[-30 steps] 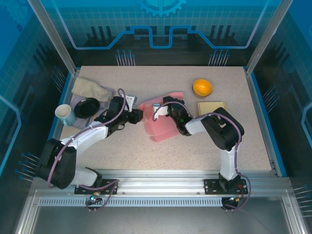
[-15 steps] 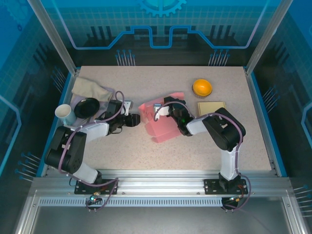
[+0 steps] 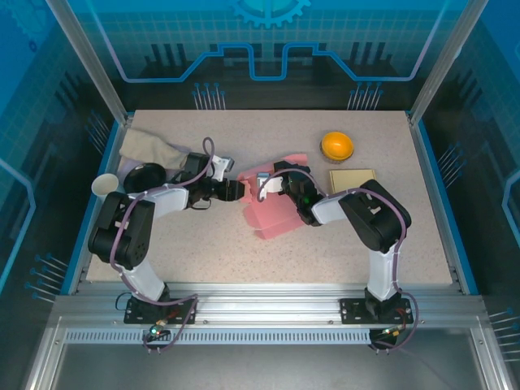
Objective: Fold the paper box
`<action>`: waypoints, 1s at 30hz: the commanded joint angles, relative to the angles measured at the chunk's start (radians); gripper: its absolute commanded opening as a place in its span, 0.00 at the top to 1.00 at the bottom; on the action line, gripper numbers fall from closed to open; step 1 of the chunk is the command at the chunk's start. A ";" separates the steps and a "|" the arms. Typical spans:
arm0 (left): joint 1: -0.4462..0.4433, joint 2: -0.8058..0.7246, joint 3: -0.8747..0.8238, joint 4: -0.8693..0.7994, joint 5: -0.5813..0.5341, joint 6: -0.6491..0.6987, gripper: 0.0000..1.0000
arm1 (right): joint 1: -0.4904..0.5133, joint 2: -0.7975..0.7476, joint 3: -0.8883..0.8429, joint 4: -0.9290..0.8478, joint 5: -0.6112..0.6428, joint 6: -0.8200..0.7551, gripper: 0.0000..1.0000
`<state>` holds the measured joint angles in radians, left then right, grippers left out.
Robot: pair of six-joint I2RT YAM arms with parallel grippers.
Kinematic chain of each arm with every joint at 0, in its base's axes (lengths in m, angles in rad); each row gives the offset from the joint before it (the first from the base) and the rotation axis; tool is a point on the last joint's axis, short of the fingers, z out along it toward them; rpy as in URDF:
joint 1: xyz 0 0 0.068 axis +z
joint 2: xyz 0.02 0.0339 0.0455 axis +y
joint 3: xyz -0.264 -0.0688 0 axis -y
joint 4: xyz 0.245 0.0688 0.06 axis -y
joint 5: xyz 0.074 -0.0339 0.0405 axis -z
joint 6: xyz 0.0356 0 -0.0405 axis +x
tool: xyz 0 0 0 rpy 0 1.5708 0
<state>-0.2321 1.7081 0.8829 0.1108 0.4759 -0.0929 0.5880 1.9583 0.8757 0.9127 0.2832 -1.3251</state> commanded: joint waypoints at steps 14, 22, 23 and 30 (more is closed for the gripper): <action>-0.107 0.006 0.034 -0.031 0.061 0.045 0.42 | -0.010 0.006 -0.022 -0.087 -0.003 0.033 1.00; -0.209 -0.004 0.019 -0.067 -0.171 -0.015 0.41 | 0.002 -0.009 -0.040 -0.044 0.033 0.058 1.00; -0.218 -0.005 0.015 -0.068 -0.198 -0.023 0.41 | 0.004 -0.015 -0.050 -0.018 0.042 0.060 1.00; -0.222 -0.067 -0.022 -0.030 -0.293 -0.024 0.40 | 0.009 -0.112 -0.101 0.073 0.054 0.087 1.00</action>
<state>-0.4507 1.6939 0.8719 0.0616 0.2379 -0.1104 0.5900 1.9072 0.7902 0.8993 0.3336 -1.2785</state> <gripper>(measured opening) 0.595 0.043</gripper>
